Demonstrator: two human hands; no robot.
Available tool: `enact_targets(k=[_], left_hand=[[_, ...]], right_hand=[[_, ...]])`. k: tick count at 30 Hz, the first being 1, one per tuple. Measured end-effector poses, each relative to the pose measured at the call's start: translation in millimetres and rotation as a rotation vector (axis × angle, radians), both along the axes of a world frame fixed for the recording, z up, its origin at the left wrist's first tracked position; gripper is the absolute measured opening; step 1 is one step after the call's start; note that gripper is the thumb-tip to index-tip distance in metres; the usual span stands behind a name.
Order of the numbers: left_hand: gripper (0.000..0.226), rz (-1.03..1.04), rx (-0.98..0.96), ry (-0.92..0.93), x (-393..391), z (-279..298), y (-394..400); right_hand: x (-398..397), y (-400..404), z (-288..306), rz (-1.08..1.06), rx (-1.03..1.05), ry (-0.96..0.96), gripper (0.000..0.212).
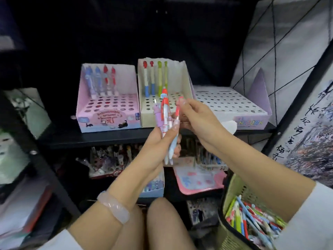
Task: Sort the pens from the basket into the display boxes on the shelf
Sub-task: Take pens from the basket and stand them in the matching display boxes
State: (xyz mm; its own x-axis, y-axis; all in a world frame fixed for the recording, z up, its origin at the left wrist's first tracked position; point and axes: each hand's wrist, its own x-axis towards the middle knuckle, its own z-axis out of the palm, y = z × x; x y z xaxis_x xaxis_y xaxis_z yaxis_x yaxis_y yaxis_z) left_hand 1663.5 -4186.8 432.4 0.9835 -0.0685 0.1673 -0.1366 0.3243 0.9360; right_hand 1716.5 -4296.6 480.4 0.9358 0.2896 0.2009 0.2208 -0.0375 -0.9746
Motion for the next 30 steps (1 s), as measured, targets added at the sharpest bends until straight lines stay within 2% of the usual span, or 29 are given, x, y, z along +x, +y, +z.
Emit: enact_targets(k=[5,9,14,18,20,26,30], left_hand=[[0.025,0.149,0.047,-0.008,-4,9,60],[0.018,0.353,0.091,0.013,-3,19,102],[0.011,0.546,0.234,0.033,-1,32,150],[0.008,0.576,0.241,0.048,3,41,172],[0.008,0.584,0.23,0.06,4,42,178],[0.016,0.574,0.265,0.067,1,35,185],[0.01,0.592,0.225,0.076,3,33,188]], right_hand=[[6,60,20,0.04,-0.03,-0.063,0.017],[25,94,45,0.04,-0.045,-0.132,0.023],[64,123,79,-0.104,0.025,-0.263,0.015],[90,150,77,-0.166,-0.094,-0.335,0.019],[98,166,69,-0.166,-0.177,-0.375,0.015],[108,195,56,-0.151,-0.446,-0.616,0.012],[106,205,48,-0.057,-0.629,-0.563,0.021]])
